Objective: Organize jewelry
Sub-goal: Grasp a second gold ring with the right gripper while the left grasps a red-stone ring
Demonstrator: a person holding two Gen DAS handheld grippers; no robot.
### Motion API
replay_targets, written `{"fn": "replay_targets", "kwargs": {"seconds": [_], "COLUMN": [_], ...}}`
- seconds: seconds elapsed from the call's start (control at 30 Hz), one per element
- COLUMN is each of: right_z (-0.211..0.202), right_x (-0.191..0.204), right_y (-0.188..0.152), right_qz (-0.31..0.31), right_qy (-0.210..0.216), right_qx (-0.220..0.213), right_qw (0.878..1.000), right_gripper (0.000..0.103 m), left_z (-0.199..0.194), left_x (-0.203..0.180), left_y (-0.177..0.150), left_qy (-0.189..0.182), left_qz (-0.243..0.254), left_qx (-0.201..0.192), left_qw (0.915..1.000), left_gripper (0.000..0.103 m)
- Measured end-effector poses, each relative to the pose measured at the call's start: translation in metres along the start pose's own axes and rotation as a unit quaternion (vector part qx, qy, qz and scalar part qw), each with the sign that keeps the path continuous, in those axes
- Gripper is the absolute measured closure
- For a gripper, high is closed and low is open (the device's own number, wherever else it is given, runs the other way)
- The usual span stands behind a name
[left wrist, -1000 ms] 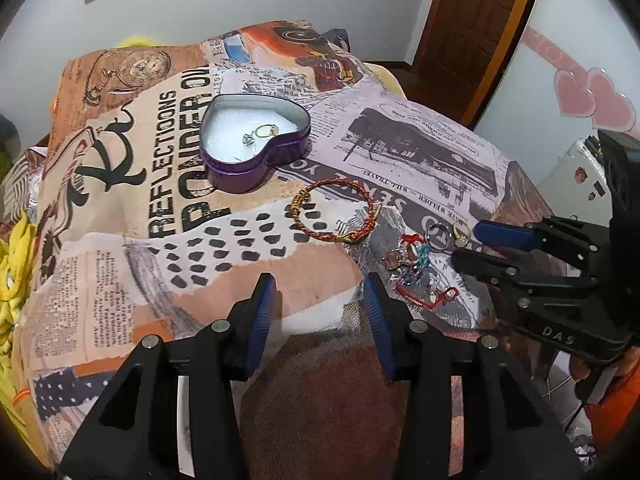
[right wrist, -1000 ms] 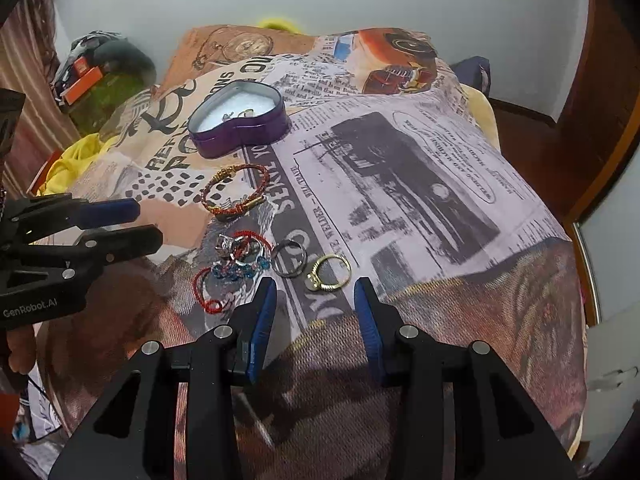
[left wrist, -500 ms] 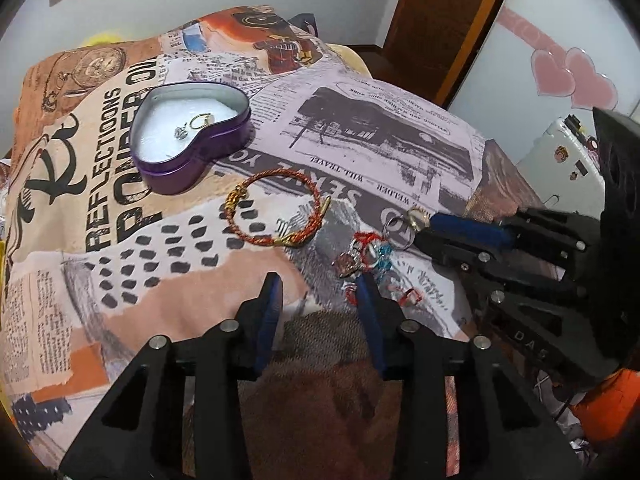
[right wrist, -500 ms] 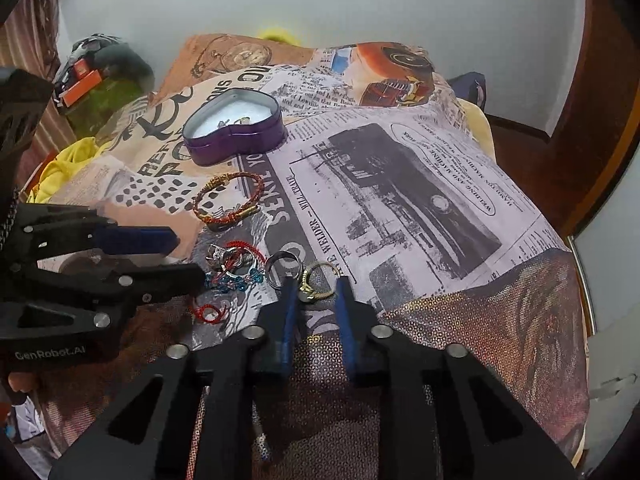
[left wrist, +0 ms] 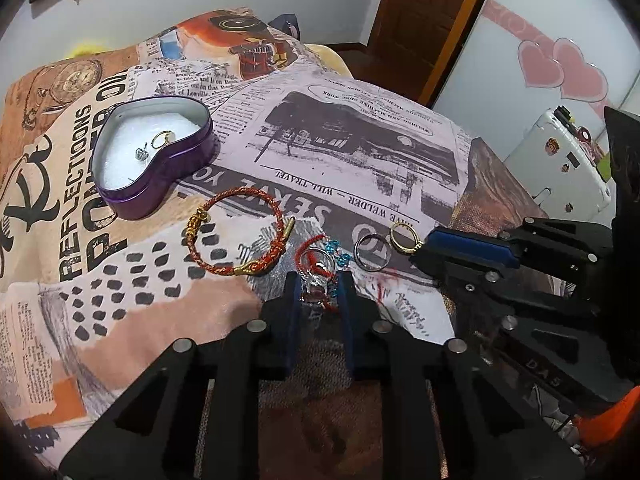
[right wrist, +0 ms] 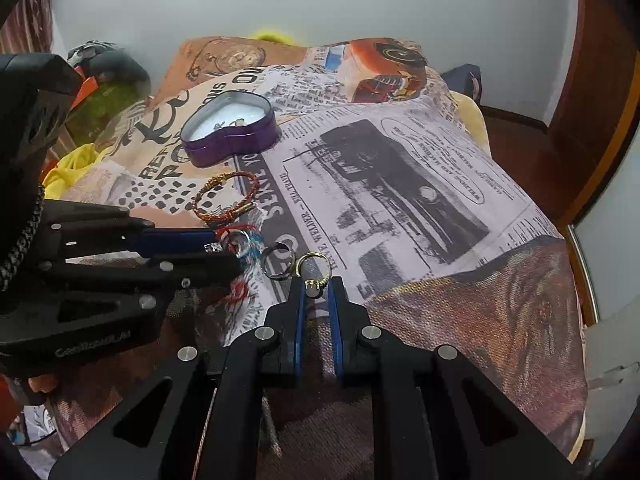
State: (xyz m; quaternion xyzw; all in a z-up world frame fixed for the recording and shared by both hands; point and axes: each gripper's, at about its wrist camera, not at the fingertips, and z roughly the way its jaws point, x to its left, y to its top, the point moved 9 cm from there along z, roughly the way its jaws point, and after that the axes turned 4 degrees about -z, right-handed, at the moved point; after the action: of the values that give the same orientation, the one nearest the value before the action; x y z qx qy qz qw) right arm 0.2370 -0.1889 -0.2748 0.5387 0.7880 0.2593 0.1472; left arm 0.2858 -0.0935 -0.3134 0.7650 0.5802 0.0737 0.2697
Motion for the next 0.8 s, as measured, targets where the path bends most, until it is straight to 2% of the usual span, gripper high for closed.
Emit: {"fn": "replay_targets", "kwargs": {"seconds": [0.1,0.27,0.5,0.8], "right_z": [-0.001,-0.003,0.004,0.01], "right_x": [-0.002,0.001,0.005,0.004], "right_y": [-0.001,0.0,0.003,0.004], "right_qz": [0.004,-0.003,-0.018,-0.007], "right_qy": [0.003,0.0,-0.012,-0.005], "right_qx": [0.004,0.003,0.002,0.0], "right_qw": [1.0,1.0,1.0,1.0], "right_gripper": [0.092,0.082,0.082,0.083], "left_z": [-0.004,-0.015,-0.029,-0.048], "left_x": [-0.001,0.001,0.013,0.024], "left_y": [0.0,0.0,-0.002,-0.001], "left_qy": [0.003,0.003,0.007,0.017], "left_qz": [0.004,-0.001,-0.017,-0.029], "left_qx": [-0.008,-0.024,-0.038,-0.059], "left_qw": [0.9999,0.9997,0.9991,0.9977], "left_gripper": [0.09,0.093,0.093,0.093]}}
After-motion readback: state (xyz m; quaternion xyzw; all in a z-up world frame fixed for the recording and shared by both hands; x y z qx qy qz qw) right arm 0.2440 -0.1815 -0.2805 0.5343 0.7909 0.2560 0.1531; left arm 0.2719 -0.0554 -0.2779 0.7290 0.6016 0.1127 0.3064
